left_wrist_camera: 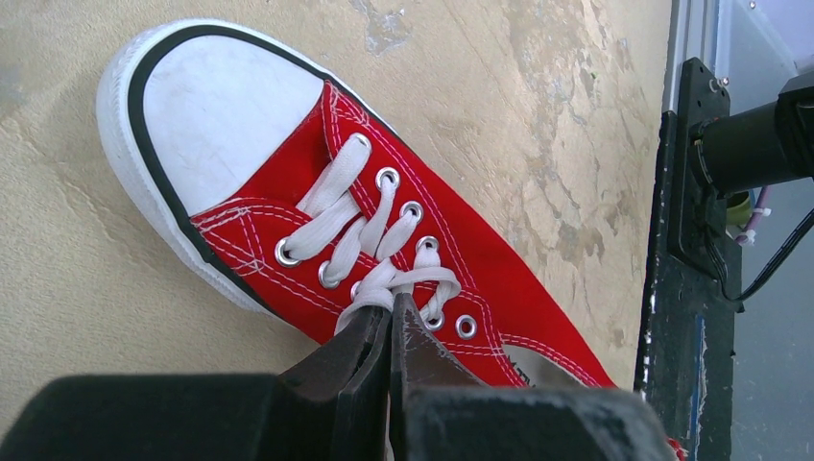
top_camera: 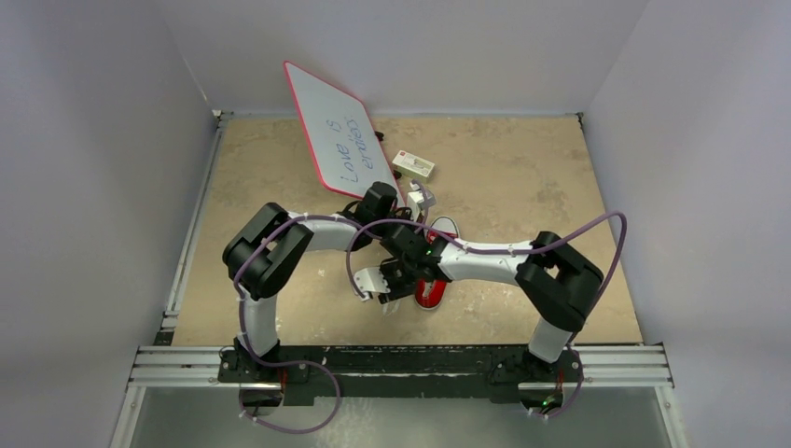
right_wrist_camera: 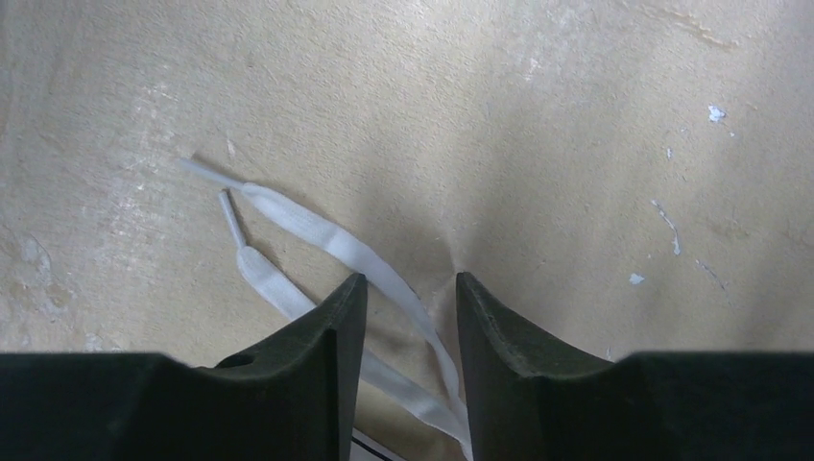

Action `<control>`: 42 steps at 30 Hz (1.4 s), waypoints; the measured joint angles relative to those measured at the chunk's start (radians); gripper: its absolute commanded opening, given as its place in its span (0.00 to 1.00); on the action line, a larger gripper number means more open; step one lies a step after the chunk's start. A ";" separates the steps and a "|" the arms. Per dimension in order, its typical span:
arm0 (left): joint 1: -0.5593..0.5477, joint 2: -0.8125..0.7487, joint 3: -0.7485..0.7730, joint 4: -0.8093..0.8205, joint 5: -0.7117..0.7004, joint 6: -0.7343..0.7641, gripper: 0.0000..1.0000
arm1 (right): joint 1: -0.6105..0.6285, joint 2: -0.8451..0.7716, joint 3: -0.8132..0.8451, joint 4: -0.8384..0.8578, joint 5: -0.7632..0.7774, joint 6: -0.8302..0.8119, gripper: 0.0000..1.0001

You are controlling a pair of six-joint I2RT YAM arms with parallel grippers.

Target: Tie the shoes

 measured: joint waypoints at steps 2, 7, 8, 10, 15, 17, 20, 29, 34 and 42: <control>0.000 0.000 0.000 0.000 0.000 0.000 0.00 | 0.005 0.003 -0.001 0.004 -0.003 -0.001 0.21; 0.000 0.002 0.000 0.000 0.002 0.001 0.00 | 0.012 0.010 -0.001 0.003 -0.025 -0.011 0.00; 0.000 0.003 0.000 0.001 0.002 0.001 0.00 | 0.012 0.008 -0.001 0.000 -0.026 -0.012 0.00; 0.000 0.003 0.000 0.001 0.002 0.001 0.00 | 0.012 0.002 -0.001 -0.011 -0.027 -0.011 0.00; 0.000 0.003 0.000 0.002 0.002 -0.001 0.00 | 0.014 -0.075 -0.002 -0.048 -0.023 0.054 0.00; 0.000 0.003 0.000 0.006 0.001 -0.004 0.00 | 0.016 -0.161 -0.003 -0.055 -0.023 0.109 0.00; 0.000 -0.001 -0.009 0.020 -0.001 -0.013 0.00 | 0.017 -0.331 -0.033 -0.043 -0.019 0.216 0.00; -0.002 -0.029 -0.074 0.124 -0.018 -0.098 0.00 | 0.018 -0.666 -0.206 -0.072 0.135 0.577 0.00; -0.001 -0.043 -0.105 0.200 -0.032 -0.160 0.00 | 0.008 -0.718 -0.224 -0.104 0.257 0.805 0.00; -0.001 -0.071 -0.131 0.296 -0.046 -0.230 0.00 | -0.190 -0.695 -0.233 -0.166 0.266 1.124 0.00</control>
